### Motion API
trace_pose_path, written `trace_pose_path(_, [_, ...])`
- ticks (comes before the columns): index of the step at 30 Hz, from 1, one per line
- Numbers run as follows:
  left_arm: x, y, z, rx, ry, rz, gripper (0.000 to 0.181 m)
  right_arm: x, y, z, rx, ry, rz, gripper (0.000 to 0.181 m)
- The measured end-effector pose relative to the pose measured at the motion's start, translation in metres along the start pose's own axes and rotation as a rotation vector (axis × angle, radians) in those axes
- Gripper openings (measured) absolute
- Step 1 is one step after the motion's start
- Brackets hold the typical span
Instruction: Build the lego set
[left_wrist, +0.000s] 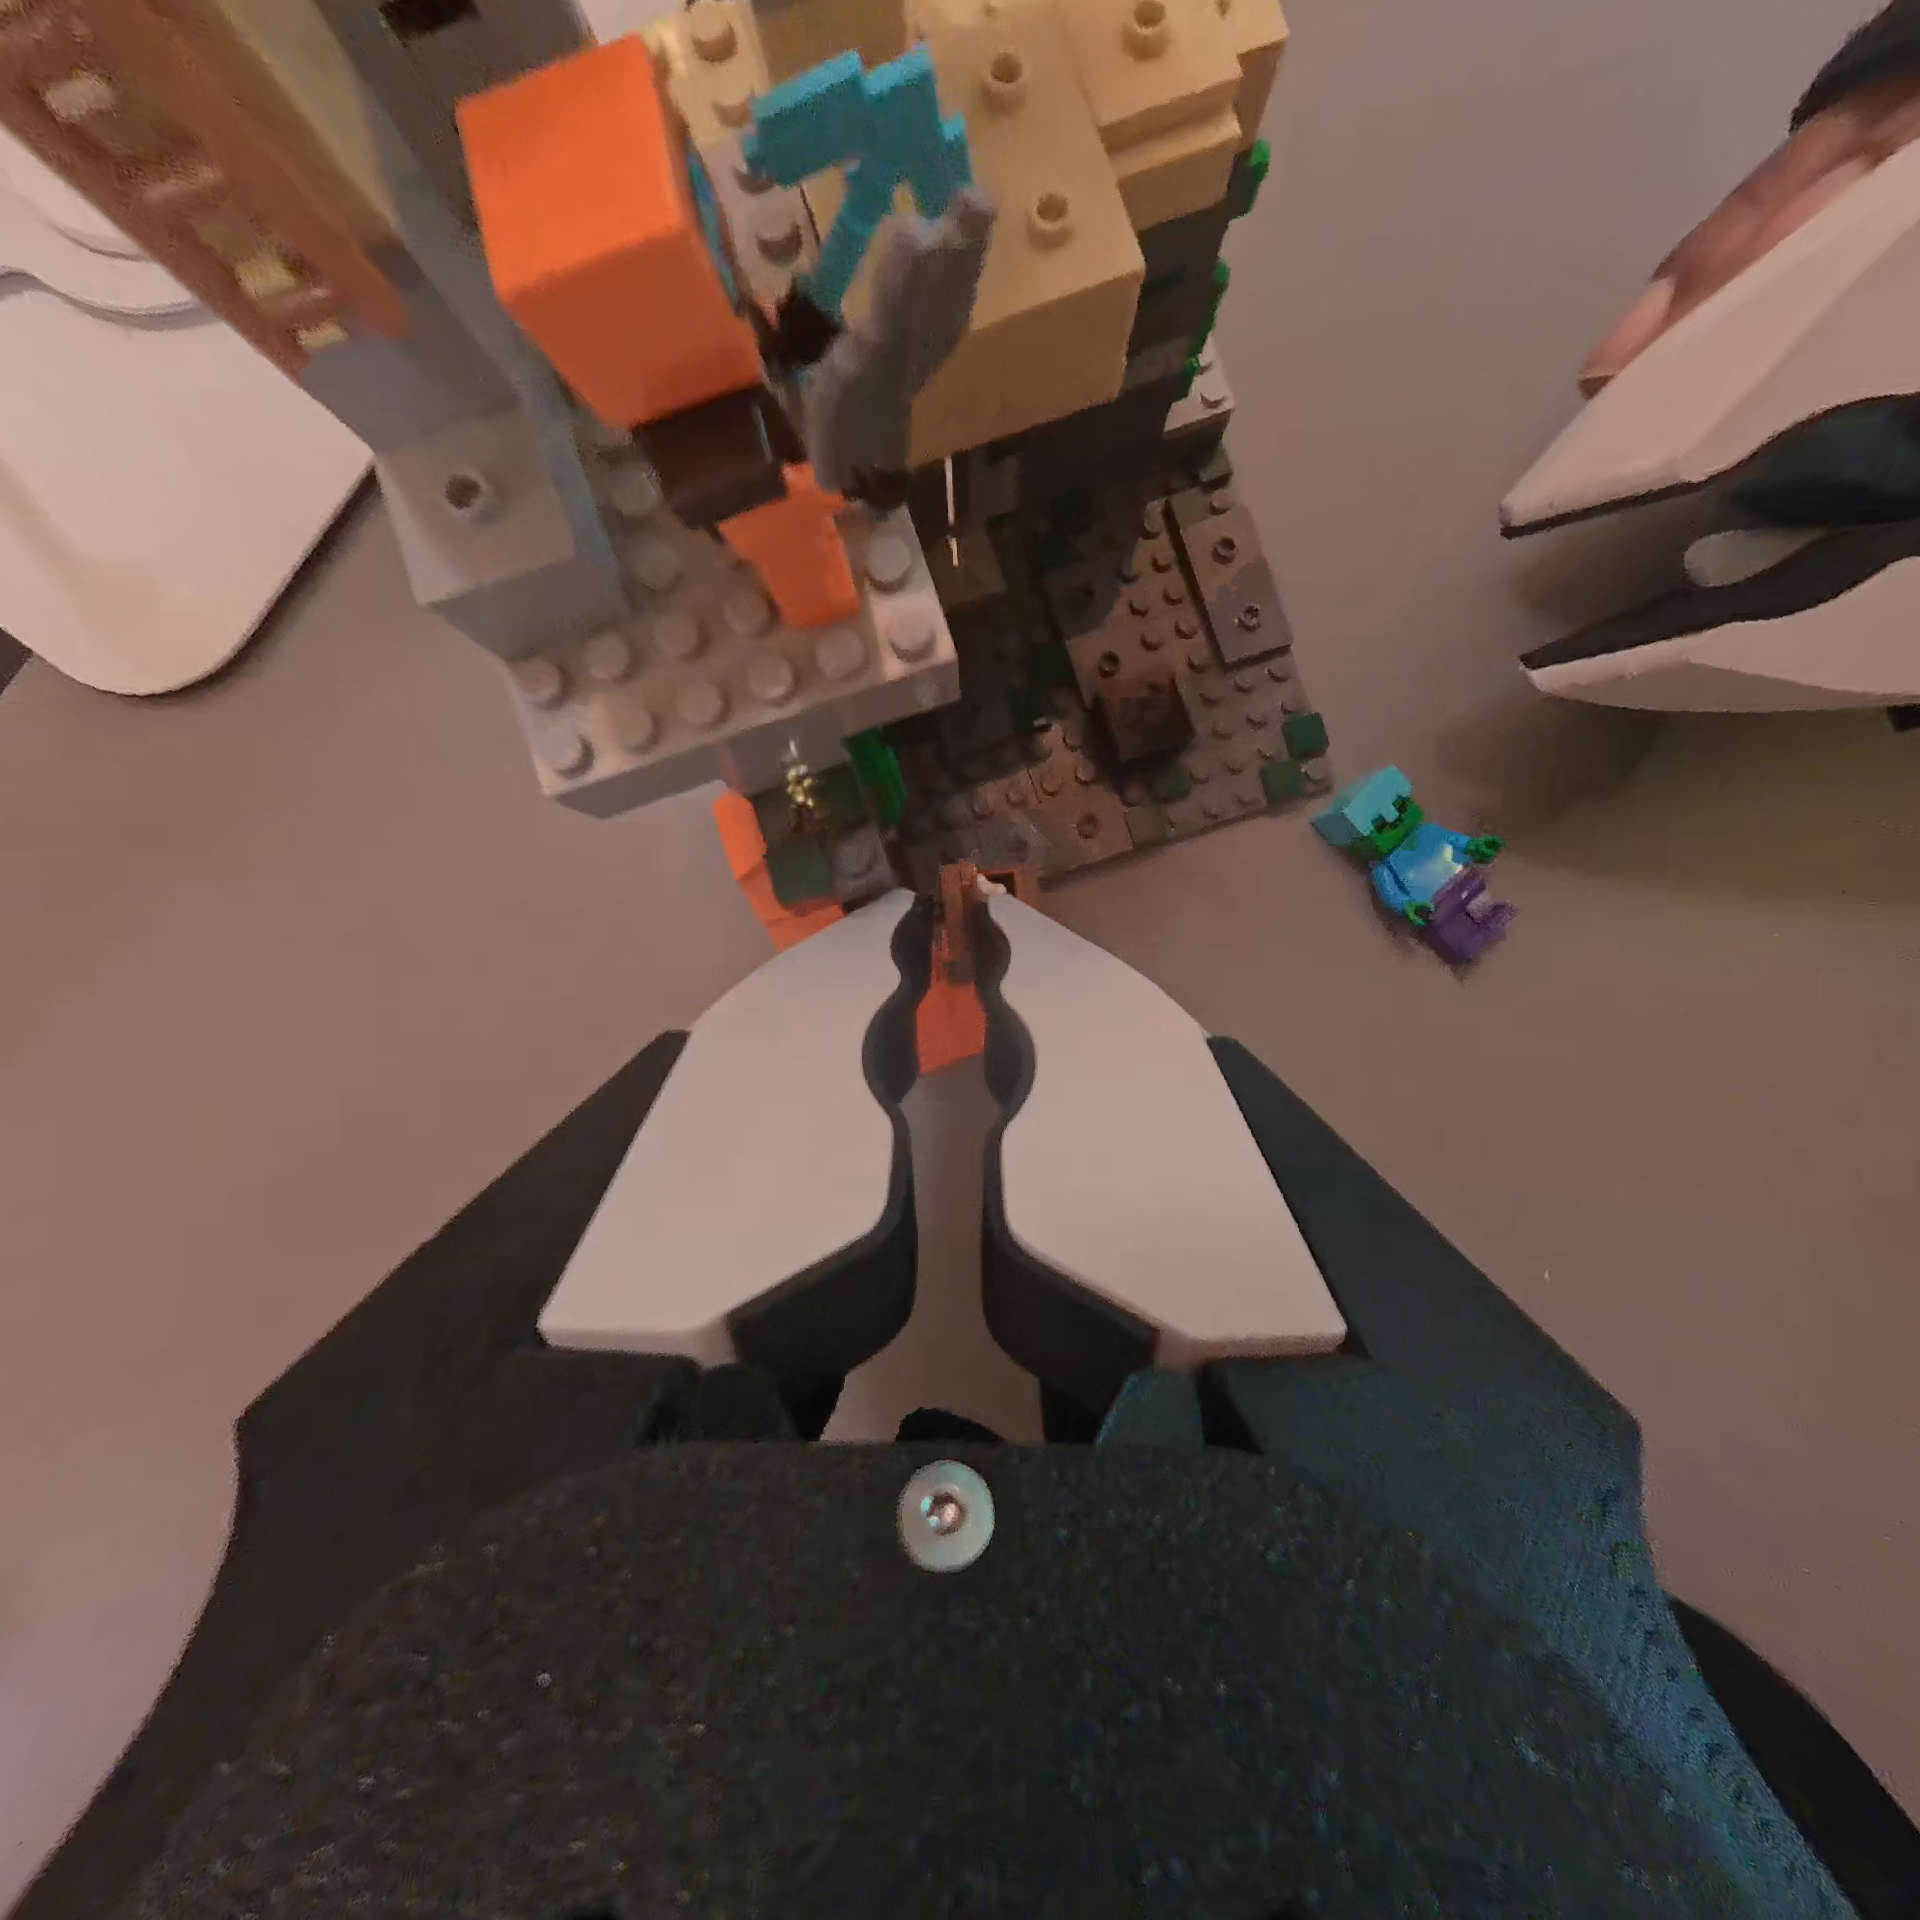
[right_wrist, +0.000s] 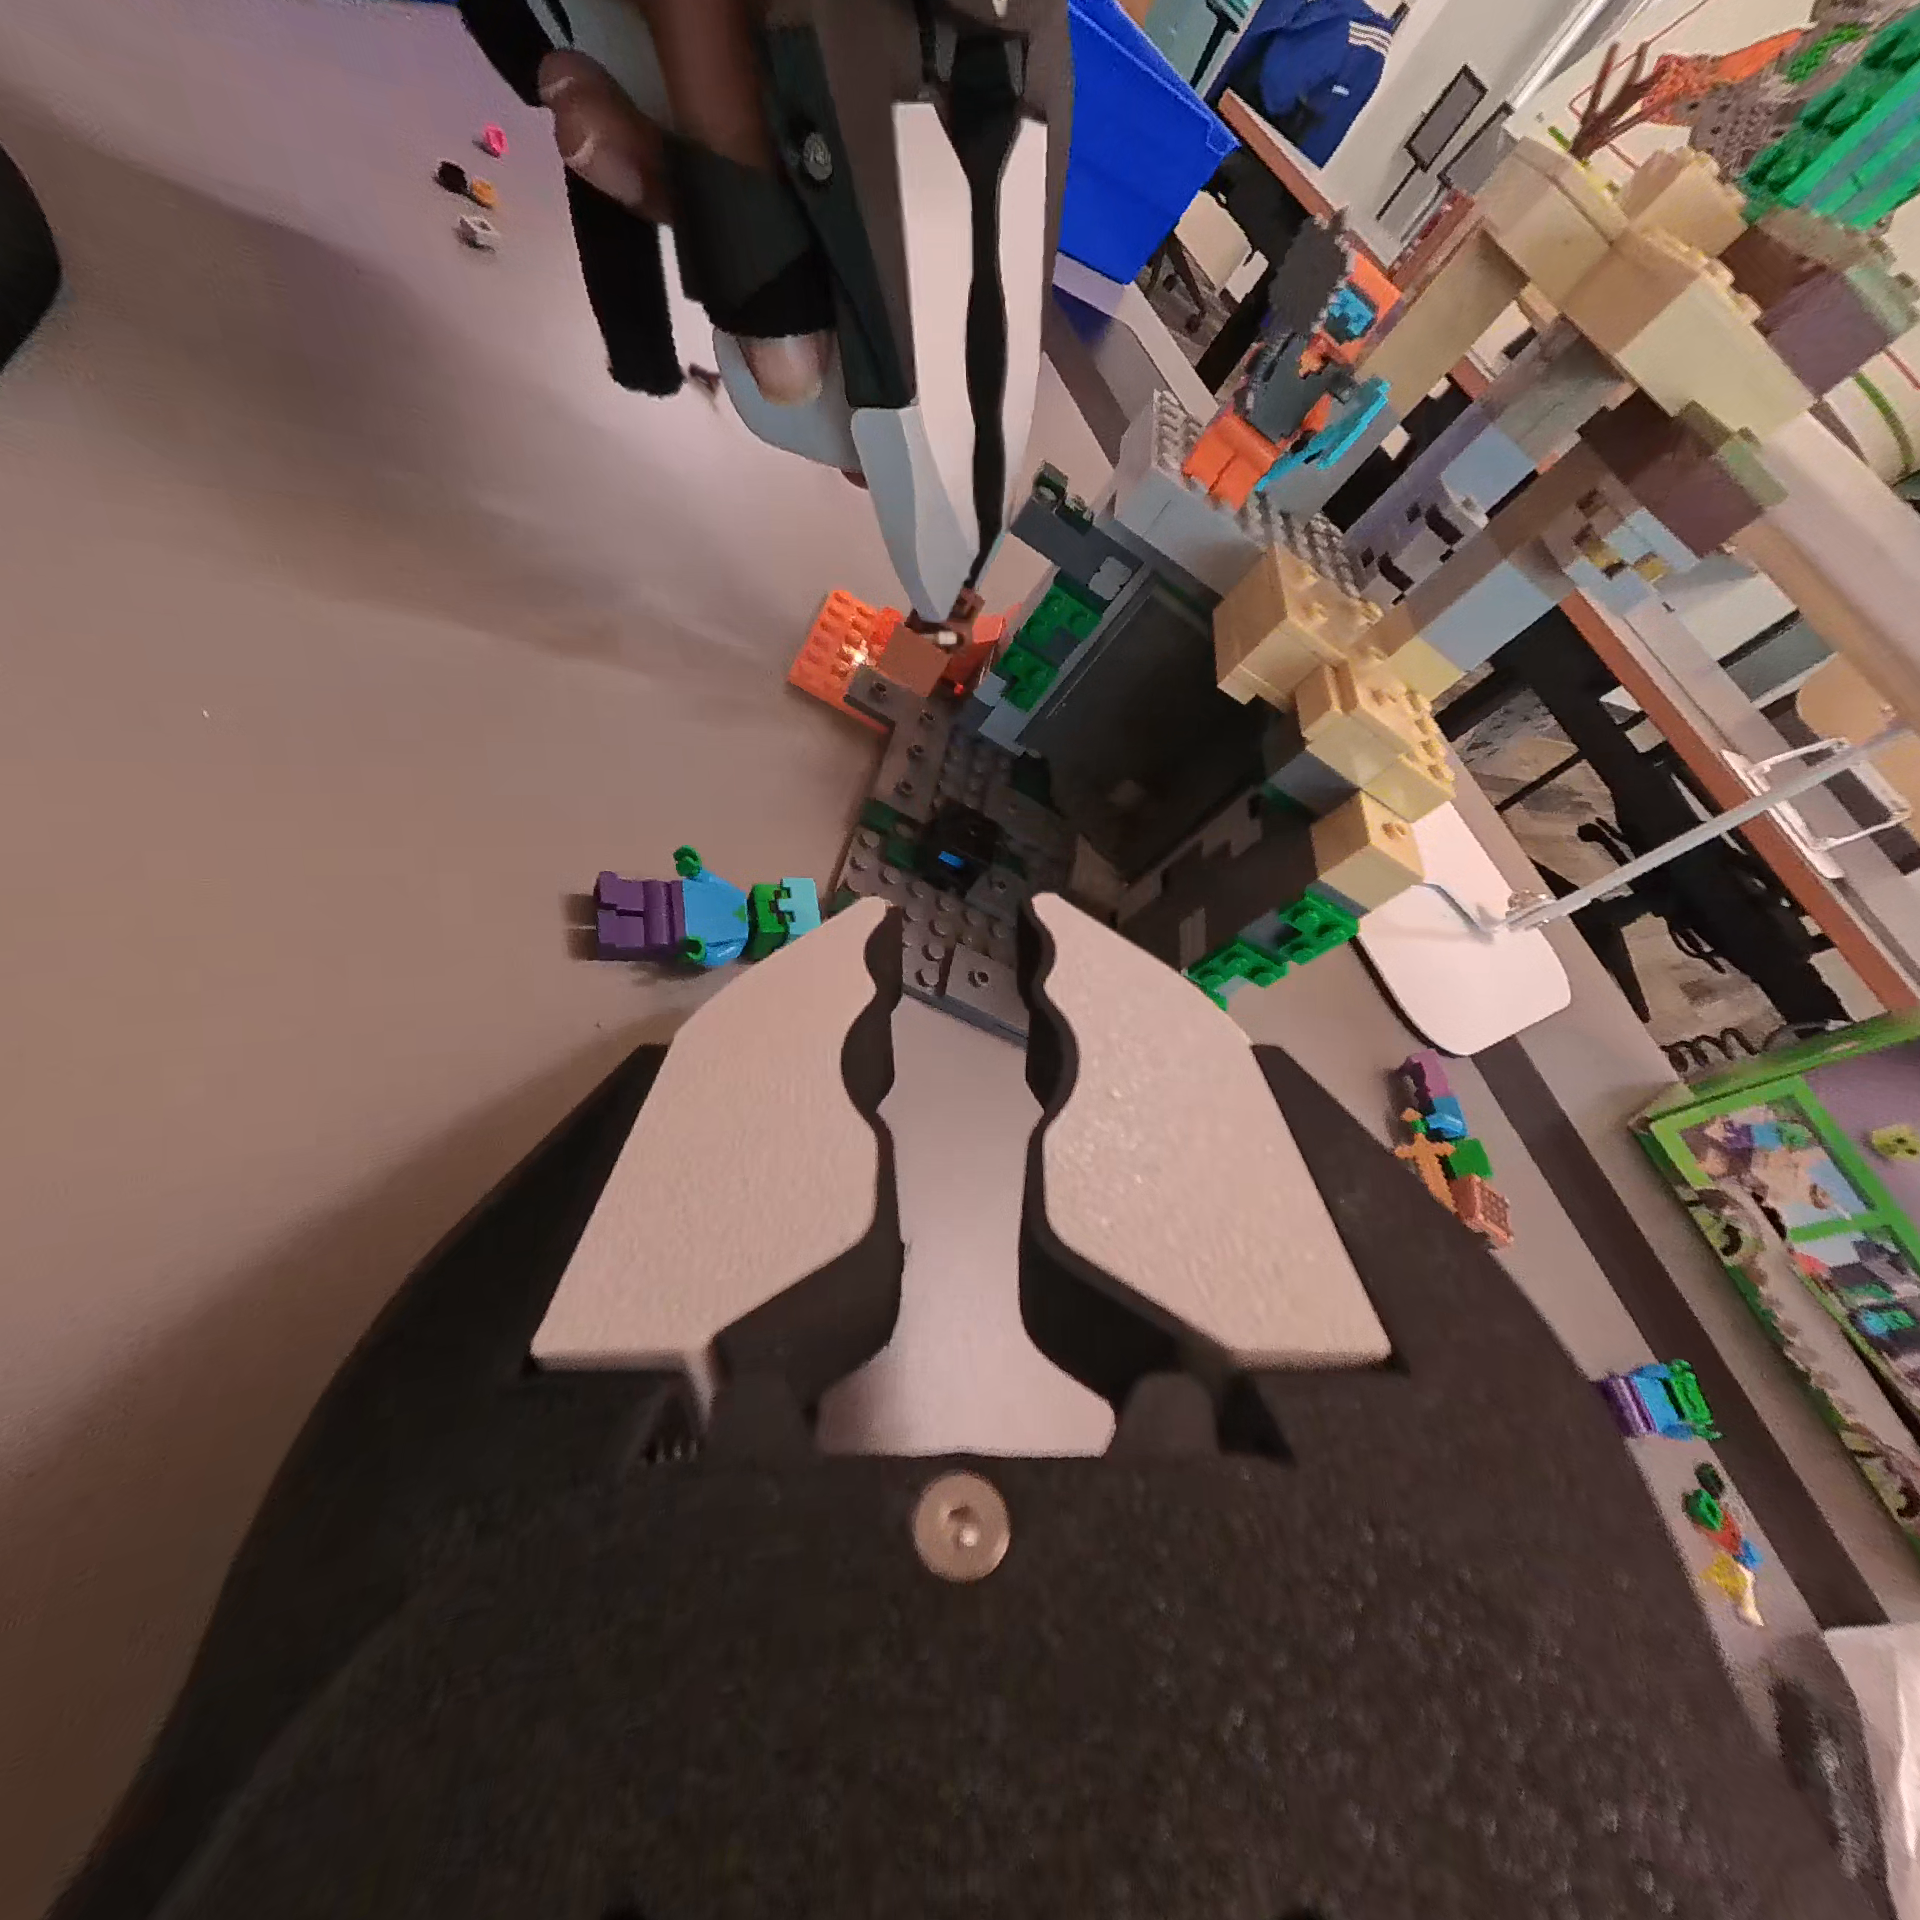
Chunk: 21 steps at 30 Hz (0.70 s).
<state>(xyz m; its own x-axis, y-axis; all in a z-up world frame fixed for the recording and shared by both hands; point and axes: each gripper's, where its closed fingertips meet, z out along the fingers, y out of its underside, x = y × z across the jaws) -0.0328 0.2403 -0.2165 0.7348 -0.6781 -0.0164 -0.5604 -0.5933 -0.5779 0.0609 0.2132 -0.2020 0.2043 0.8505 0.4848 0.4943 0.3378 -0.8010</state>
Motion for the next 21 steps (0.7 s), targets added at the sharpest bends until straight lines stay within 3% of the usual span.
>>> trace_pose_path(1, [-0.001, 0.0, 0.002, -0.002, -0.01, -0.005, 0.007, 0.0, 0.001, 0.0, -0.002, 0.001, 0.002, 0.021])
trace_pose_path(21, [-0.006, 0.002, 0.015, 0.034, -0.163, 0.019, 0.01, -0.006, -0.003, 0.0, 0.009, -0.029, 0.073, 0.019])
